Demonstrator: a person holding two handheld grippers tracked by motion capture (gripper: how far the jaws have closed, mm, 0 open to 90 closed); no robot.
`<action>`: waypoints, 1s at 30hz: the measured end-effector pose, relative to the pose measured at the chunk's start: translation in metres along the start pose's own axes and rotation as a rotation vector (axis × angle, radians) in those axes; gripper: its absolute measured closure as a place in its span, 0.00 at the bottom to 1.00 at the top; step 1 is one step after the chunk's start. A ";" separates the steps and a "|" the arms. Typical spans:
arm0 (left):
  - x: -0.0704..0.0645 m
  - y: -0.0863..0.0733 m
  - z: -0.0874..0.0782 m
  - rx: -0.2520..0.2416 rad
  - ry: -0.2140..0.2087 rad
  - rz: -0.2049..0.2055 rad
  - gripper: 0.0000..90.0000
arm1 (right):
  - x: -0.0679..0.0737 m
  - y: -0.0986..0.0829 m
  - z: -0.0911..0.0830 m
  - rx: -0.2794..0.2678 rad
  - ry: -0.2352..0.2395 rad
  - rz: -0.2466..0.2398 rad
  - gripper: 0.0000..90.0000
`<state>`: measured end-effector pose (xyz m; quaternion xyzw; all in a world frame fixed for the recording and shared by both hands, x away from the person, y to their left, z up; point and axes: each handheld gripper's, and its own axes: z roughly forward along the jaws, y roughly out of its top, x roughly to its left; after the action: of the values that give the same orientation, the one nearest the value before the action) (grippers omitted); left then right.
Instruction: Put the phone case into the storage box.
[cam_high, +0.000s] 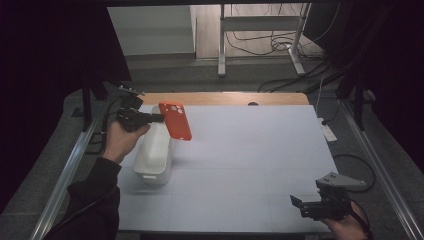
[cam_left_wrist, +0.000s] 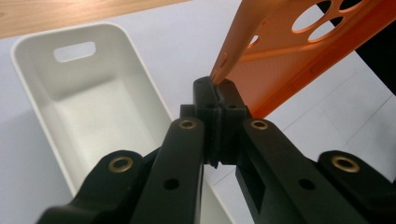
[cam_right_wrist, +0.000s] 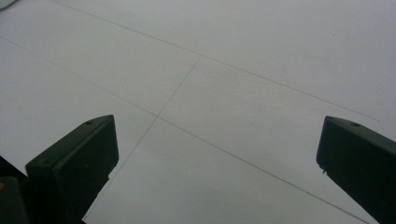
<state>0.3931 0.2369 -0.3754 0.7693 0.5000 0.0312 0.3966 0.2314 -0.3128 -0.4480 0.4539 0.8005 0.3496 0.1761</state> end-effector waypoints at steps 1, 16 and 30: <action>0.001 0.001 -0.001 0.000 0.002 -0.001 0.99 | 0.000 0.000 0.000 -0.001 -0.001 0.001 0.00; 0.016 0.009 -0.009 -0.003 0.048 -0.014 0.99 | -0.002 -0.002 -0.003 -0.006 -0.009 0.017 0.00; 0.032 0.015 -0.016 -0.020 0.094 -0.036 0.99 | -0.001 -0.002 -0.002 0.000 -0.009 0.015 0.00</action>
<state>0.4136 0.2687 -0.3660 0.7539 0.5315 0.0652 0.3808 0.2300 -0.3153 -0.4482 0.4612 0.7963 0.3491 0.1771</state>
